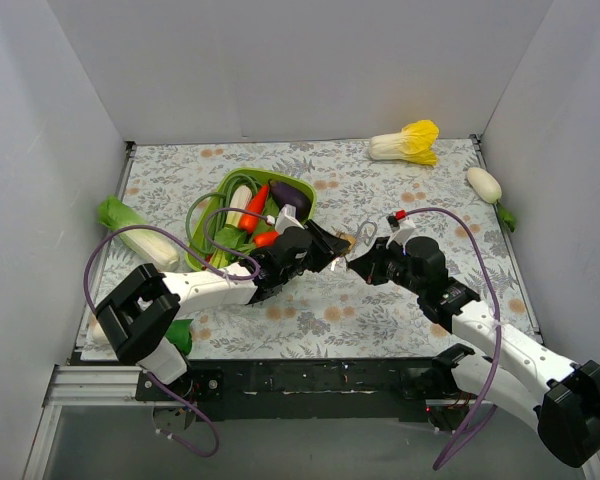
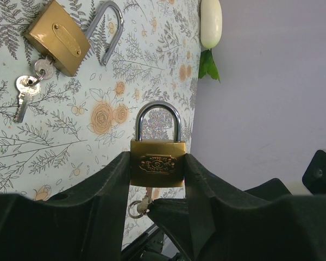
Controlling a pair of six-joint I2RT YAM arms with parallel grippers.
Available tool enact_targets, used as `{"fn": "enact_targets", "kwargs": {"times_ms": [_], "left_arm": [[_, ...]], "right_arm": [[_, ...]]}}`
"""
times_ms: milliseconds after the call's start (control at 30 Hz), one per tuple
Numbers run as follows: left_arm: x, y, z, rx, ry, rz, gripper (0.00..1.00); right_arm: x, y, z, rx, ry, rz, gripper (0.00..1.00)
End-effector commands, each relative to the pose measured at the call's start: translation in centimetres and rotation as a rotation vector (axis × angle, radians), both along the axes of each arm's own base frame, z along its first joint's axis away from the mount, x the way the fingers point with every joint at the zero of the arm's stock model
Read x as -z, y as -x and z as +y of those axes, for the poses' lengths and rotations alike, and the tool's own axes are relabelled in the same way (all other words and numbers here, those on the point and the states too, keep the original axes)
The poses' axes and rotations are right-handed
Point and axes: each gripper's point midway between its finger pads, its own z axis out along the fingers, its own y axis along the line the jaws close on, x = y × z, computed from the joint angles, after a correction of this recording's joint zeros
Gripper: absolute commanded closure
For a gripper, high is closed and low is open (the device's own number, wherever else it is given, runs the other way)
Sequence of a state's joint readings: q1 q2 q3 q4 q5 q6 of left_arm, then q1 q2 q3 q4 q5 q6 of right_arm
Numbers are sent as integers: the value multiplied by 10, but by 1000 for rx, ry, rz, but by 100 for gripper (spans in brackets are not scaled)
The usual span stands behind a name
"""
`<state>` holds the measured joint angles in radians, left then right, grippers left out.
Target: Unlock with the key
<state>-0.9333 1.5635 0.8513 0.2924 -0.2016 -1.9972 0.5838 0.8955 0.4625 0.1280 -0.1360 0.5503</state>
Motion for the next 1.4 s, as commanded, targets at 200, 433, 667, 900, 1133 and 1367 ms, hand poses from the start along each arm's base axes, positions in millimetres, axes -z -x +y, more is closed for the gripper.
{"fn": "enact_targets", "kwargs": {"times_ms": [200, 433, 667, 900, 1133, 1367], "left_arm": [[-18, 0, -2, -10, 65, -8, 100], [-20, 0, -2, -11, 71, -9, 100], [-21, 0, -2, -10, 75, -9, 100], [-22, 0, -2, -10, 85, -12, 100], [-22, 2, -2, -7, 101, -13, 100], [-18, 2, -4, -4, 99, -9, 100]], "right_arm": [[-37, -9, 1, 24, -41, -92, 99], [-37, -10, 1, 27, -40, -92, 99], [-36, -13, 2, 36, -47, -88, 99], [-42, -20, 4, 60, -76, -104, 99], [-45, -28, 3, 108, -109, -107, 99], [-51, -35, 4, 126, -120, -124, 99]]}}
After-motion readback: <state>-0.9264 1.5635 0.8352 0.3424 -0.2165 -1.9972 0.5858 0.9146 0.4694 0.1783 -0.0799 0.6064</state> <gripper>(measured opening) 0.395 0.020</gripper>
